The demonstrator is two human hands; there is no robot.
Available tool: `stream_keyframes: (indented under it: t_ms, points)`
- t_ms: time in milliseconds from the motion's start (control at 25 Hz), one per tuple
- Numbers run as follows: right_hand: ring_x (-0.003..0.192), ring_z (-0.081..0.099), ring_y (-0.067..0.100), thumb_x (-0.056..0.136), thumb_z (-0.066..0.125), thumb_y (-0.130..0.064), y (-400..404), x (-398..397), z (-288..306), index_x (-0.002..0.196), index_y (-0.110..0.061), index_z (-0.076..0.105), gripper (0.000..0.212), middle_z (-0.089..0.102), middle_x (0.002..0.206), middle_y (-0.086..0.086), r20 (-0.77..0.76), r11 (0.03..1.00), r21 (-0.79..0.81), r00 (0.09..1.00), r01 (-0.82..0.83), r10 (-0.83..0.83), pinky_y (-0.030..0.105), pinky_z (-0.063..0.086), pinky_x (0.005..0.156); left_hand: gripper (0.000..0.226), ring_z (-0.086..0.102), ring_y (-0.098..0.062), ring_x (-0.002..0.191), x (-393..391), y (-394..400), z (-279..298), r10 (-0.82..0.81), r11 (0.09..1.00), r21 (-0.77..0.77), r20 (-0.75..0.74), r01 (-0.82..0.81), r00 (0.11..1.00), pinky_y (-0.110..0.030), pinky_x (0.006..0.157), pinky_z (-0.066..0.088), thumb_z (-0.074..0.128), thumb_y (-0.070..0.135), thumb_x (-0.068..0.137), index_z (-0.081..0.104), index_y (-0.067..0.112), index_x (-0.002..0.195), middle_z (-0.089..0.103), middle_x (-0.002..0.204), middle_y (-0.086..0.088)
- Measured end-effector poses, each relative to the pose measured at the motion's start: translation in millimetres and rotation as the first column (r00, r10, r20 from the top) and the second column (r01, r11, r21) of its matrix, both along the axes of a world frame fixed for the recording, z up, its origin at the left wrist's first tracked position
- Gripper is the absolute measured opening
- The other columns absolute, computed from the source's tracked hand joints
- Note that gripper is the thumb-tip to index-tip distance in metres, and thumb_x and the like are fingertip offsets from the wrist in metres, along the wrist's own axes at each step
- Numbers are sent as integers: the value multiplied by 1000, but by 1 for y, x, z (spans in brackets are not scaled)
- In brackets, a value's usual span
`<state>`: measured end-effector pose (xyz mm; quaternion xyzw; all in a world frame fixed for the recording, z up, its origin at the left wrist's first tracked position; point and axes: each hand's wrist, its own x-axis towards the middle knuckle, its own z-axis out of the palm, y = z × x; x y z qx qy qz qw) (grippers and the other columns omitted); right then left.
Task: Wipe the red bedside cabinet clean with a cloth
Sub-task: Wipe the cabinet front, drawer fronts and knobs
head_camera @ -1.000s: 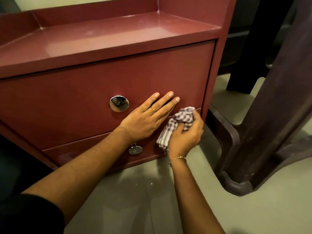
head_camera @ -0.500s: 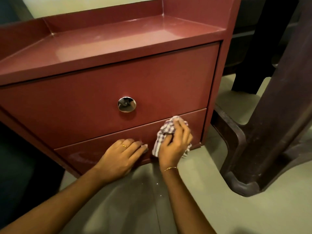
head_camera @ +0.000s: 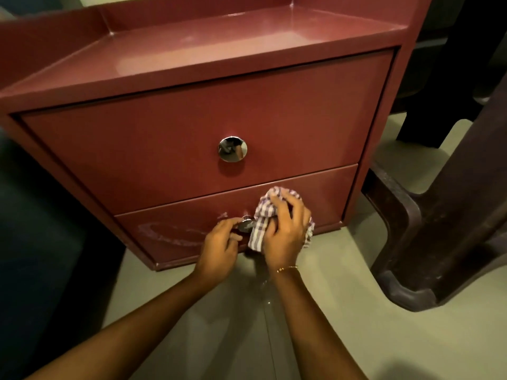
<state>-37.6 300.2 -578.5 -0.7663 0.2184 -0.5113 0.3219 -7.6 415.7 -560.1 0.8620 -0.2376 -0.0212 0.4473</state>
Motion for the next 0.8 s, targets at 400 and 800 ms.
stream_keyframes:
  t_ms: [400,800]
  points:
    - [94,66,21,80,53,17,21,-2,-22,104,8,60,26,63,104,21,-77,579,812,997,75,-22,0,39,66,60,58,5,78,-2,2,16,-102,994,-54,-183,94,978,-14,77,48,31,-24,74,51,27,98,55,91,17]
    - [100,57,44,83,54,7,-6,2,-36,109,3,65,29,58,110,32,-319,557,752,934,353,-161,39,43,80,62,58,-1,81,6,10,10,-156,988,-19,-264,156,952,-21,70,48,30,-25,75,47,22,112,54,102,10]
